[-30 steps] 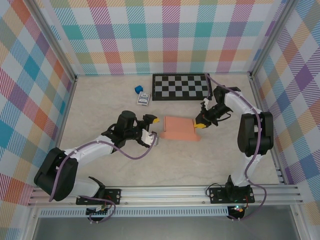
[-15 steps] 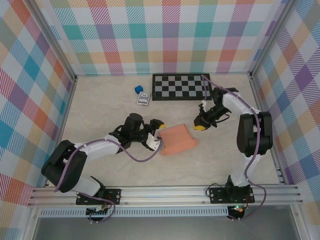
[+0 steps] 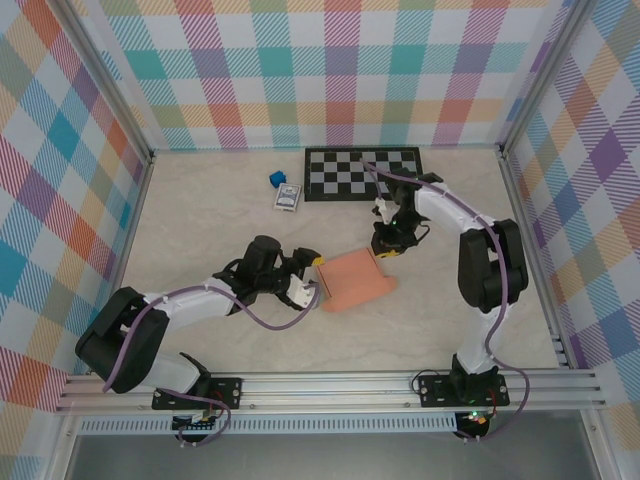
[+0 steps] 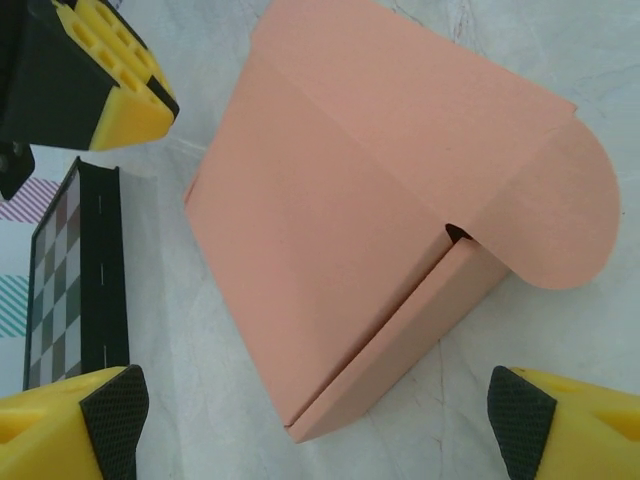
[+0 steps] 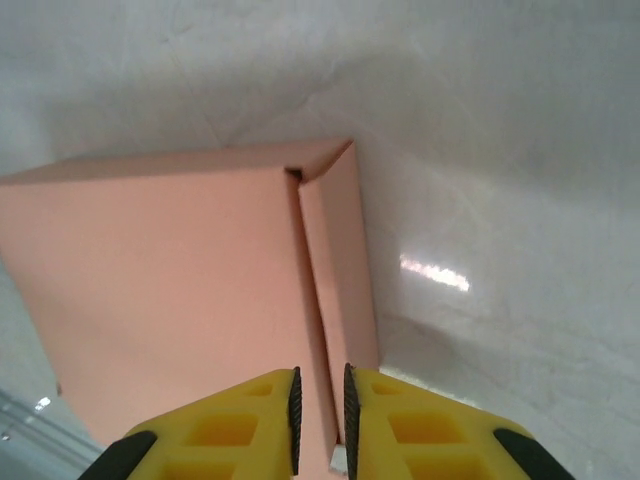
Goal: Fold the paper box
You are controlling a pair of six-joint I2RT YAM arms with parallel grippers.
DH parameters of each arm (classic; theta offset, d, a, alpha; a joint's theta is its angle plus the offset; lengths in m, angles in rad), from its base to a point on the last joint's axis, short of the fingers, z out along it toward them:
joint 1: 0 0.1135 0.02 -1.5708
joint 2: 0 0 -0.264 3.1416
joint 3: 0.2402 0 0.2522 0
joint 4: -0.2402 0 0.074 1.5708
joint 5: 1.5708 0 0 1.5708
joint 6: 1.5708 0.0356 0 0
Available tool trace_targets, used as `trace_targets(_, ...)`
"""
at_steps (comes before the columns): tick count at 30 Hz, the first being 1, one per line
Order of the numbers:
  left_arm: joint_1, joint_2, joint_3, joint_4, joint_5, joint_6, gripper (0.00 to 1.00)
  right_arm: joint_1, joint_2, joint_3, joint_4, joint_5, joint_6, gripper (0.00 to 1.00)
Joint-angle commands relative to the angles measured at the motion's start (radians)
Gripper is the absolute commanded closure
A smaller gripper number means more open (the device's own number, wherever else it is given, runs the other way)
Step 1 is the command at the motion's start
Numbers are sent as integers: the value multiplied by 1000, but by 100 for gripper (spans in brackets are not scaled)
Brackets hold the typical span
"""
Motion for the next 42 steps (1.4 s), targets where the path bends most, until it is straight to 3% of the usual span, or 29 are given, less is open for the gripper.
trace_targets(1,-15,32,-5,-6,13,5,10,12,47,27,14,50,-4,79)
trace_targets(29,-38,95,-2,32,8,-40,12,56,84,85,-19,57,-15,71)
trace_targets(42,-39,97,11,-6,8,-40,13,75,98,8,-5,142,-22,79)
